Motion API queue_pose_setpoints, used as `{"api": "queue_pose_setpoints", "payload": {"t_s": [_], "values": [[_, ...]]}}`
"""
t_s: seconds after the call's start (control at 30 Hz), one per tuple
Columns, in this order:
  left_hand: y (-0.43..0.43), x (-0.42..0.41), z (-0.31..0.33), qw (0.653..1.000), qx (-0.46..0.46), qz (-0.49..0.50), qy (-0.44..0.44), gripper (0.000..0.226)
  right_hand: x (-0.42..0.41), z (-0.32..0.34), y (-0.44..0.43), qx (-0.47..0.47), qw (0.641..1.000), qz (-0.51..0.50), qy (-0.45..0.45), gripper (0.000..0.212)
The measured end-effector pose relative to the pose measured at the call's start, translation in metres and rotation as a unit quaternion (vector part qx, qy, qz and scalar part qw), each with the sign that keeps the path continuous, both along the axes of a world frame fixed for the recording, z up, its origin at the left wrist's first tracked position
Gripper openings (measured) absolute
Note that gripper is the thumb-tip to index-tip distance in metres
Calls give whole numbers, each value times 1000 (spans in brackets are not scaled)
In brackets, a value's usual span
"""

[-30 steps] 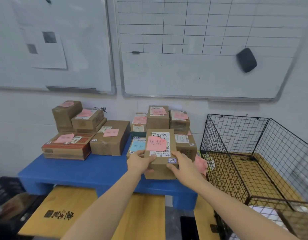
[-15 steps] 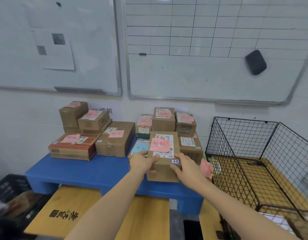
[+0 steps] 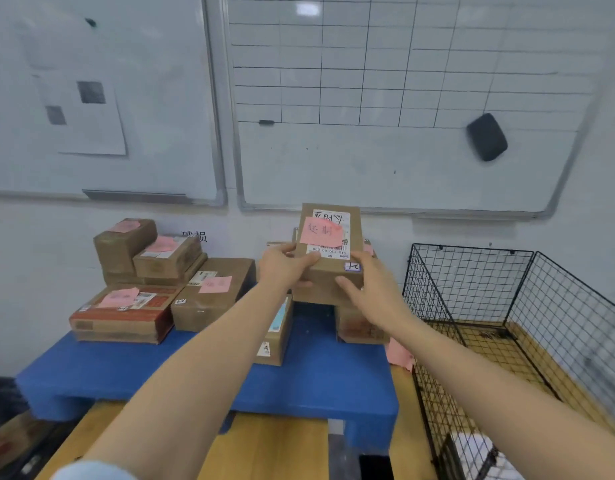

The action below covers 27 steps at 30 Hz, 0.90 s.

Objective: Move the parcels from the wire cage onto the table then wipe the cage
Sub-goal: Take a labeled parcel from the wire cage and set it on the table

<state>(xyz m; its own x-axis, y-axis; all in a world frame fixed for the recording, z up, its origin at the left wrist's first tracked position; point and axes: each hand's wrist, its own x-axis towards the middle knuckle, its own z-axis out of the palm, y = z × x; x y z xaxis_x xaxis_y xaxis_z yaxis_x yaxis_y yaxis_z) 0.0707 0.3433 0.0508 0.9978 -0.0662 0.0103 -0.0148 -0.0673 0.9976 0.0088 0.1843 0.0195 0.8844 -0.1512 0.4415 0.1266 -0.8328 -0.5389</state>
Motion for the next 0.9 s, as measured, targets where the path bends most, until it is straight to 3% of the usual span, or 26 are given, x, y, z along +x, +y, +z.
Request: {"api": "queue_pose_setpoints", "payload": {"t_s": [0.33, 0.67, 0.9], "values": [[-25, 82, 41, 997, 38, 57, -30, 56, 92, 41, -20, -1, 1000, 4, -16, 54], [-39, 159, 27, 990, 111, 80, -24, 59, 165, 40, -36, 16, 999, 29, -13, 47], [-35, 171, 15, 983, 168, 64, -26, 53, 167, 30, -36, -38, 999, 32, -2, 49]]}}
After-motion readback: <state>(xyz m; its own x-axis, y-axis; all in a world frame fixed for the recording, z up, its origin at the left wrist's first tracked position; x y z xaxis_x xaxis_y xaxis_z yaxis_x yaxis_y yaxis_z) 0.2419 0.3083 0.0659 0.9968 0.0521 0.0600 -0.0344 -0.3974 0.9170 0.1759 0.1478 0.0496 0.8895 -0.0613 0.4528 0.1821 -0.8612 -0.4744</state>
